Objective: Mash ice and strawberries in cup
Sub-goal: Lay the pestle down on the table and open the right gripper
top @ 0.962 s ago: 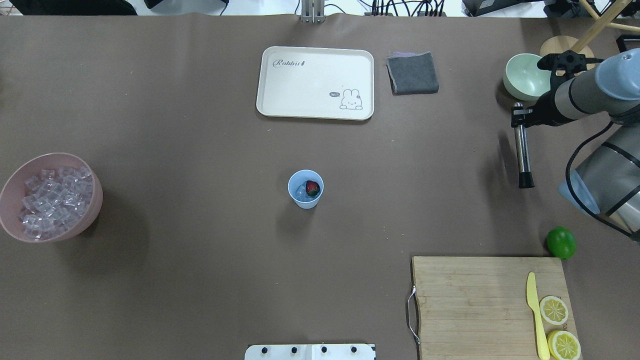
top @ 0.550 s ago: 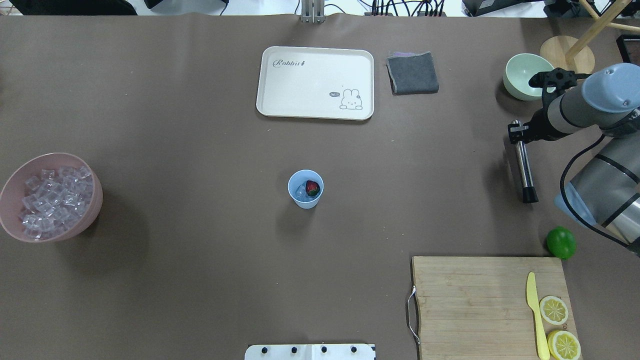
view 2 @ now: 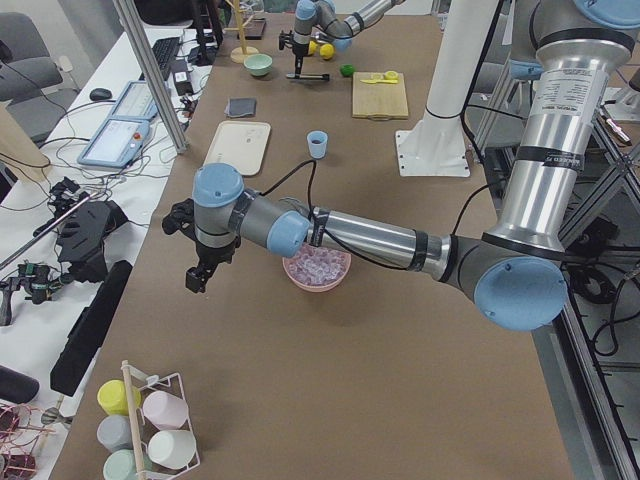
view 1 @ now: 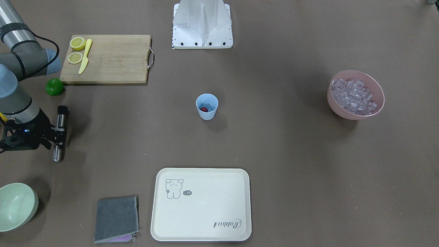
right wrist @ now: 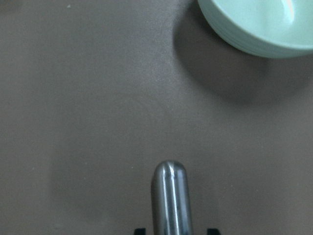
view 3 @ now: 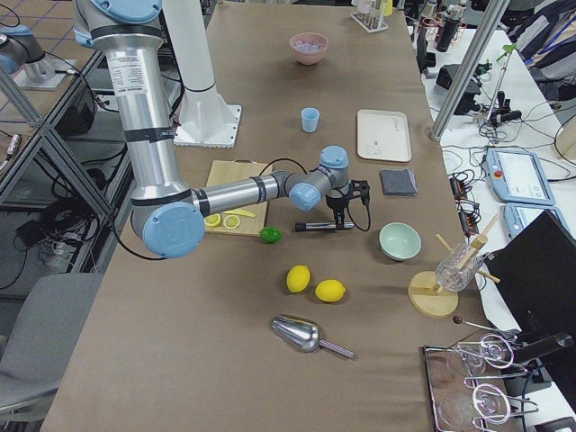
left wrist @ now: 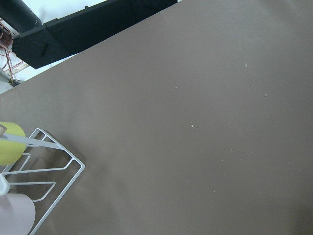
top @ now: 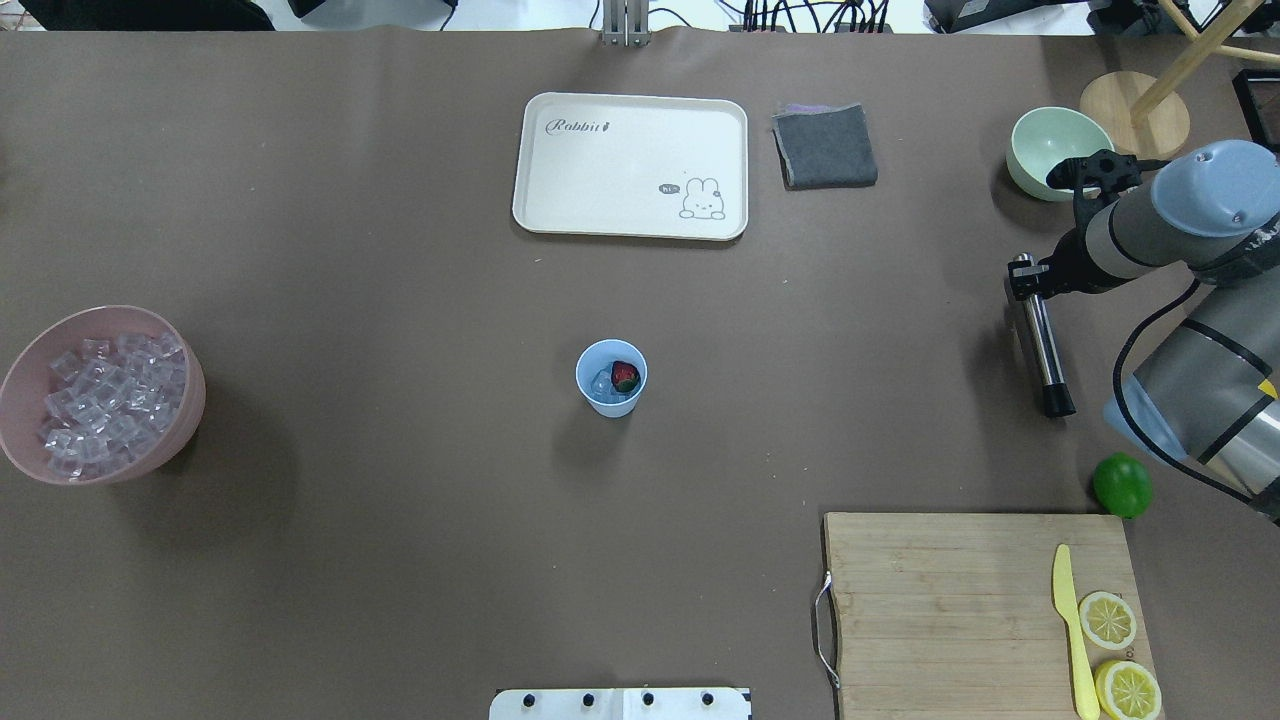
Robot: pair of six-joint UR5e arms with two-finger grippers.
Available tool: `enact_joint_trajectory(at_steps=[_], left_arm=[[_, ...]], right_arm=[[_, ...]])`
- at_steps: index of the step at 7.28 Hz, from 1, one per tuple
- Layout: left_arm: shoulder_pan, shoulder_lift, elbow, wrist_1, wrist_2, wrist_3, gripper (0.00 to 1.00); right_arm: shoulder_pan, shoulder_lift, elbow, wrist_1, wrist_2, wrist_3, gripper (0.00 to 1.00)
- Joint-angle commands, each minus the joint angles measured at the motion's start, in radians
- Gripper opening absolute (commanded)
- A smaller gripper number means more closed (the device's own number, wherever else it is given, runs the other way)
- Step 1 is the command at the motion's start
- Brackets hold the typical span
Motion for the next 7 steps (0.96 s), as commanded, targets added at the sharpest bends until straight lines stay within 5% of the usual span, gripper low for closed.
enact_joint_trajectory(at_steps=[1, 4, 7], left_arm=[[0.002, -0.002, -0.001, 0.000, 0.000, -0.001, 0.97], [0.000, -0.007, 0.006, 0.003, 0.002, -0.007, 0.97], [-0.006, -0.007, 0.015, 0.012, 0.040, -0.130, 0.97]], right_arm=[[0.016, 0.000, 0.006, -0.002, 0.007, 0.000, 1.00], [0.198, -0.046, 0.047, -0.012, 0.146, -0.038, 1.00], [0.436, -0.060, 0.133, -0.292, 0.165, -0.453, 1.00]])
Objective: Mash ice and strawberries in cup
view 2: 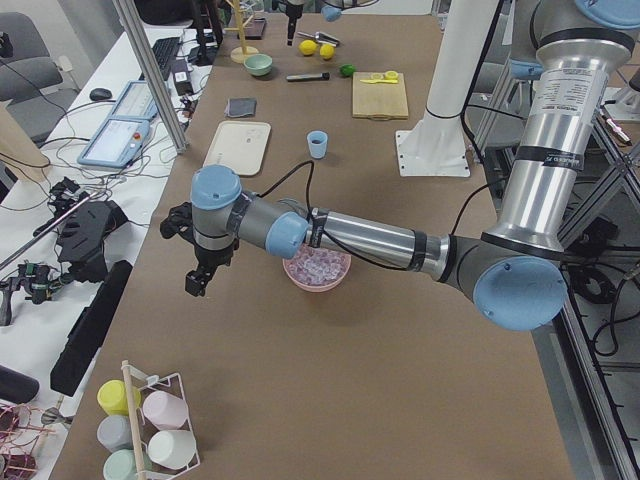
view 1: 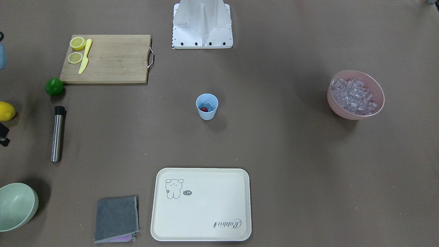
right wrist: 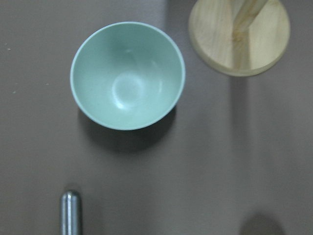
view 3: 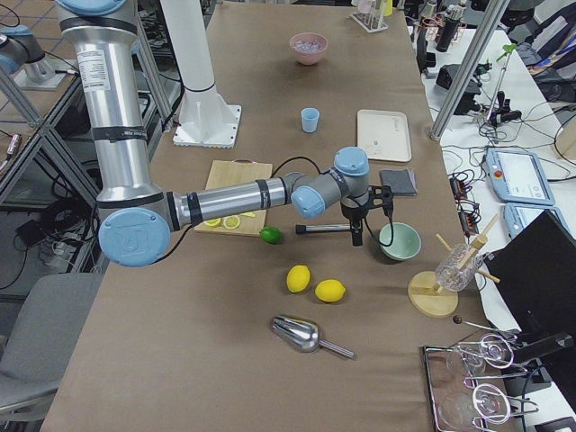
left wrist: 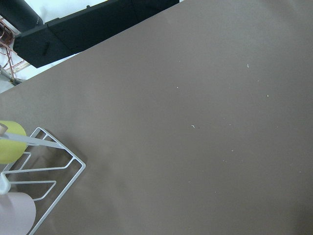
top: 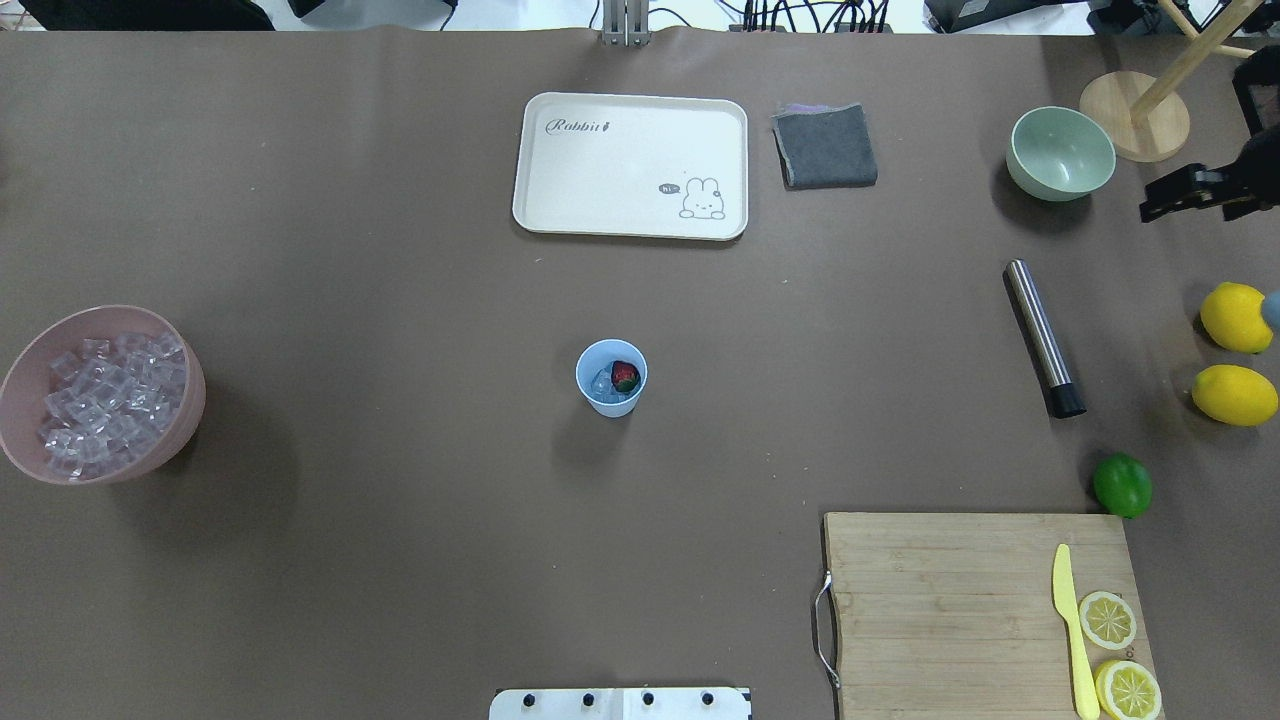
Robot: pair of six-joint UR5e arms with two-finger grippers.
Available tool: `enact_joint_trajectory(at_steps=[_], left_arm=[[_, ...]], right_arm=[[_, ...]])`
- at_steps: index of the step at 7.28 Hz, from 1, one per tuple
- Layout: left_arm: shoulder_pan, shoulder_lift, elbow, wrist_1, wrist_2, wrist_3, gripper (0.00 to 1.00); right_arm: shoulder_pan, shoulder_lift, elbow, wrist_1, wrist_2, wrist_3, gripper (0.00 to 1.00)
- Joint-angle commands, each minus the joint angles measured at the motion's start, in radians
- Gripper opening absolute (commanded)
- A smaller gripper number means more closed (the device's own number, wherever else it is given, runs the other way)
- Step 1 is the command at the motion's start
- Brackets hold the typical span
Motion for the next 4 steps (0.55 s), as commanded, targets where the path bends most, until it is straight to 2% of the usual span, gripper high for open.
enact_joint_trajectory(at_steps=[1, 2, 4], left_arm=[[-0.007, -0.002, -0.001, 0.002, 0.028, -0.121, 0.97], [-0.017, -0.004, 0.003, 0.014, 0.029, -0.153, 0.97], [-0.042, -0.007, 0.001, 0.024, 0.030, -0.242, 0.97]], right_arm=[[0.140, 0.008, 0.046, -0.186, -0.051, -0.255, 1.00], [0.177, 0.008, 0.047, -0.231, -0.090, -0.347, 1.00], [0.191, 0.003, 0.060, -0.280, -0.187, -0.389, 1.00]])
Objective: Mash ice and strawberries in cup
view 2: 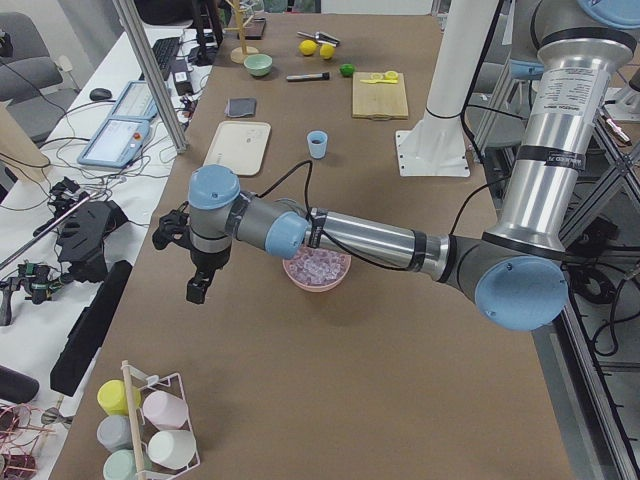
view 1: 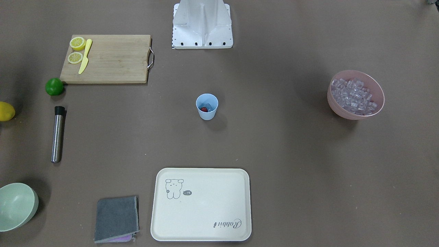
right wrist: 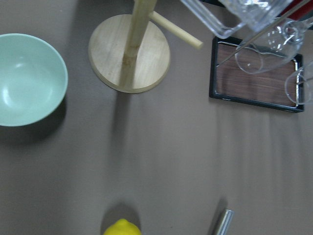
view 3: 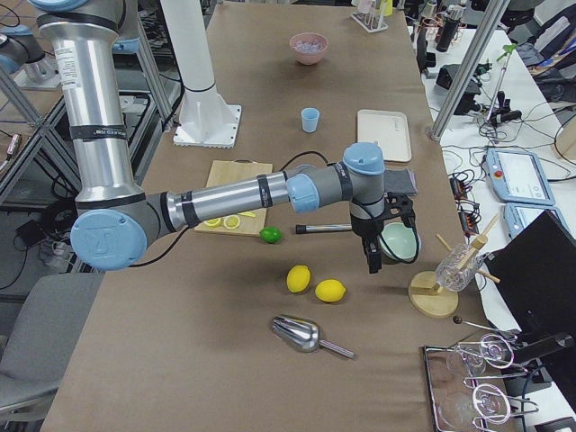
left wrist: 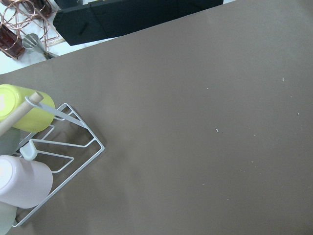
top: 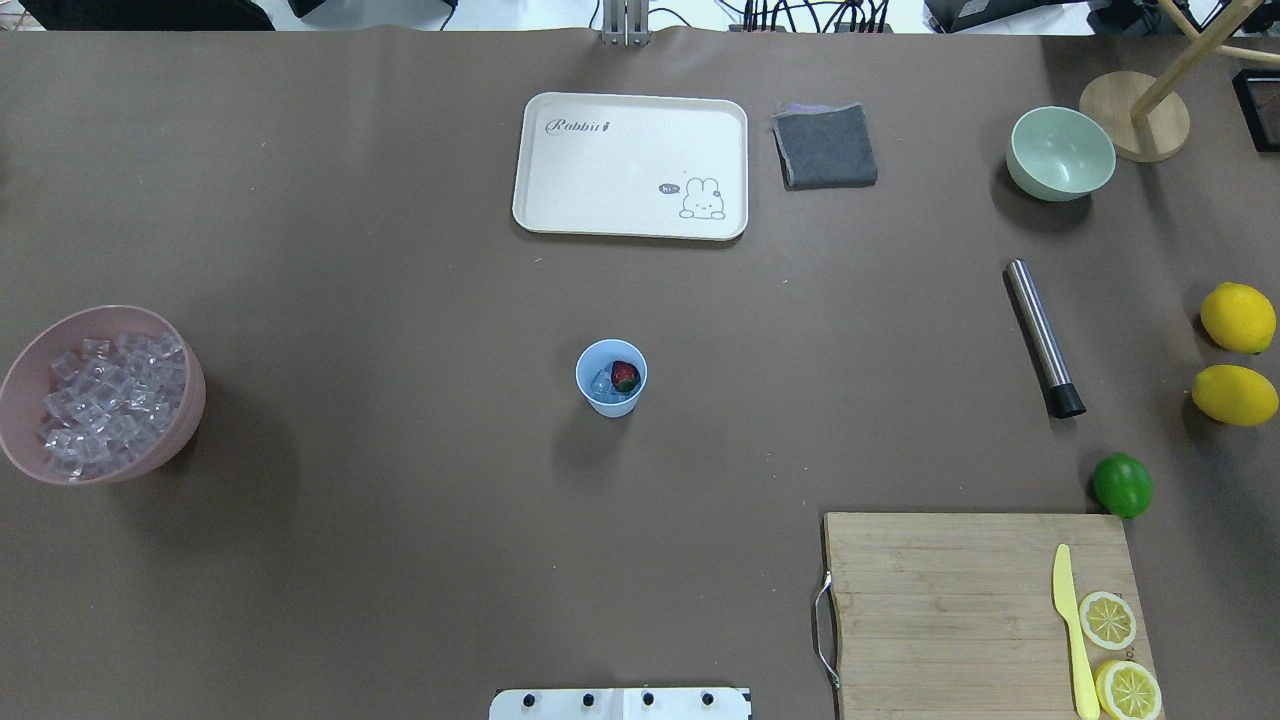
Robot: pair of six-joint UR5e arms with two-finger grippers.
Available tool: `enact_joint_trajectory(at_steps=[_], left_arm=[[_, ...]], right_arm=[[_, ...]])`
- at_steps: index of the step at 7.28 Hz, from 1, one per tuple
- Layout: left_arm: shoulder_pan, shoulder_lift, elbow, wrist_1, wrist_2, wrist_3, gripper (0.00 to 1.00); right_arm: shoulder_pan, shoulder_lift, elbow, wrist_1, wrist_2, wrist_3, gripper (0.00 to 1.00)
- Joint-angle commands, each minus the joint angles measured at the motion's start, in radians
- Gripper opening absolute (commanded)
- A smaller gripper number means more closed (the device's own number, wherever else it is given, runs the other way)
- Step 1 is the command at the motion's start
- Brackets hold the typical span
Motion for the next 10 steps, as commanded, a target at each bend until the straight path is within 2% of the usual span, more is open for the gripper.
enact_joint_trajectory(at_steps=[1, 3, 4, 5, 6, 10], left_arm=[[-0.035, -0.007, 0.000, 0.039, 0.002, -0.049, 0.97], [-0.087, -0.058, -0.021, 0.164, 0.002, -0.056, 0.97], [-0.087, -0.085, -0.026, 0.235, 0.093, -0.055, 0.97], [-0.087, -0.076, -0.019, 0.237, 0.158, -0.047, 0.97], [-0.084, -0.066, -0.011, 0.240, 0.157, -0.047, 0.97], [-0.057, -0.060, 0.179, 0.104, 0.128, -0.047, 0.97]], right_arm=[[0.001, 0.015, 0.006, -0.052, -0.068, -0.041, 1.00], [-0.010, 0.016, 0.024, -0.054, -0.056, -0.041, 1.00], [-0.019, 0.016, 0.044, -0.057, -0.058, -0.030, 1.00], [-0.019, 0.010, 0.044, -0.055, -0.056, -0.030, 1.00], [-0.020, 0.006, 0.034, -0.057, -0.043, -0.028, 1.00], [-0.025, 0.007, 0.033, -0.055, 0.080, -0.028, 1.00]])
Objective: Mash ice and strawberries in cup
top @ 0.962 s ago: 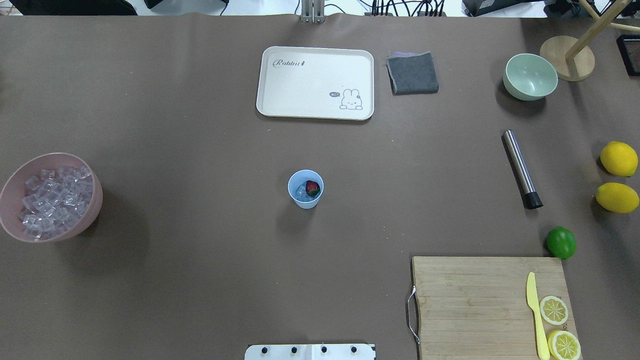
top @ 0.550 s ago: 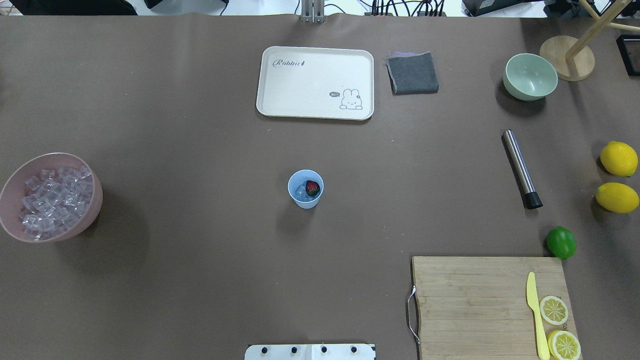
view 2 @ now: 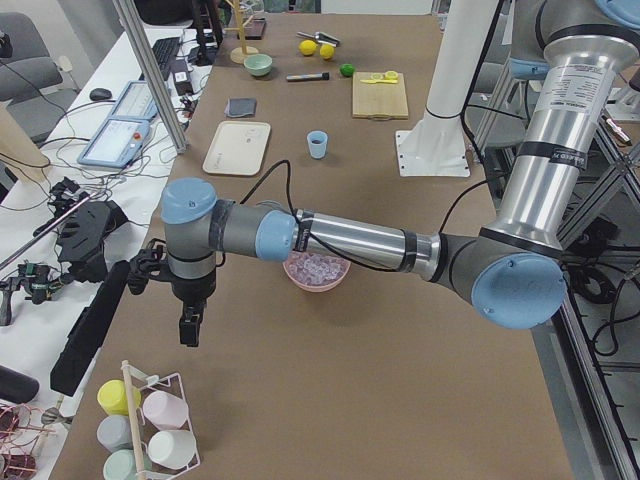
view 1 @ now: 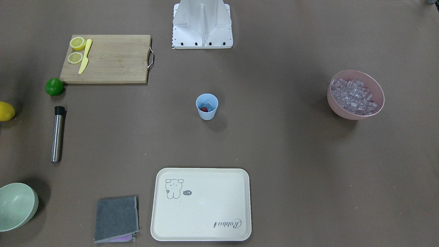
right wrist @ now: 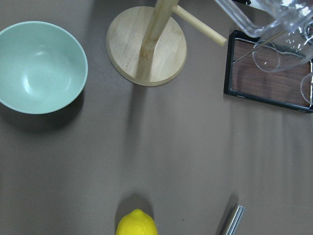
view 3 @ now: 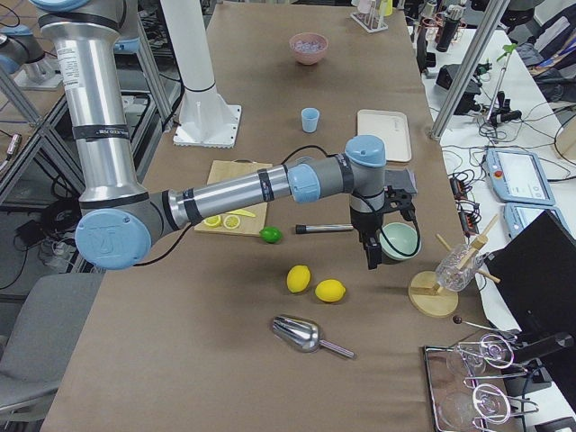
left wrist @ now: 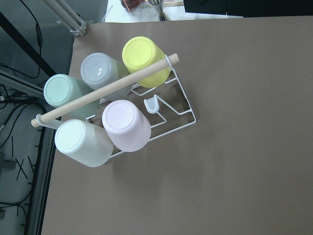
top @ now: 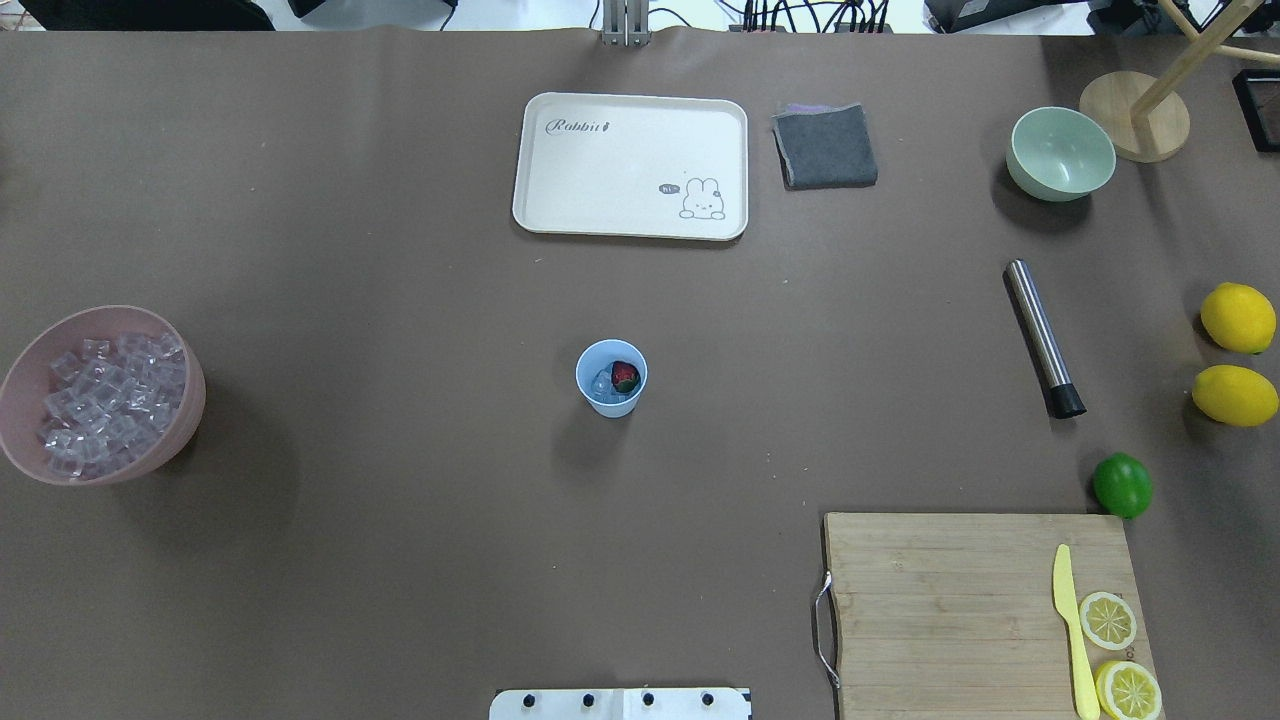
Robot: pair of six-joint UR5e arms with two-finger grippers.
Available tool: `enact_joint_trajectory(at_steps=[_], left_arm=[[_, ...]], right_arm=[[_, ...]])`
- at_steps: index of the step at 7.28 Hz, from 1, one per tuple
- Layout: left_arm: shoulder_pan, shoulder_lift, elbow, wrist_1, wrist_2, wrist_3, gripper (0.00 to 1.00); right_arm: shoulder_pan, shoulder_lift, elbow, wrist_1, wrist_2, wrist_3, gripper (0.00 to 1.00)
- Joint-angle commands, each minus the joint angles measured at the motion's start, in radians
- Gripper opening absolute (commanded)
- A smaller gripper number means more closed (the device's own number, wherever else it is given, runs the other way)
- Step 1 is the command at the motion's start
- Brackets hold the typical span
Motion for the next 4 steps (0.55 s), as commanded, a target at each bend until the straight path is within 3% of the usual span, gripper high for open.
enact_joint_trajectory(at_steps=[1, 4], left_arm=[[0.026, -0.004, 0.076, -0.067, -0.086, -0.003, 0.97], [0.026, -0.002, 0.073, -0.067, -0.133, -0.003, 0.97]], right_arm=[[0.000, 0.004, -0.003, -0.001, 0.069, 0.000, 1.00], [-0.001, 0.001, -0.014, -0.003, 0.109, 0.000, 1.00]])
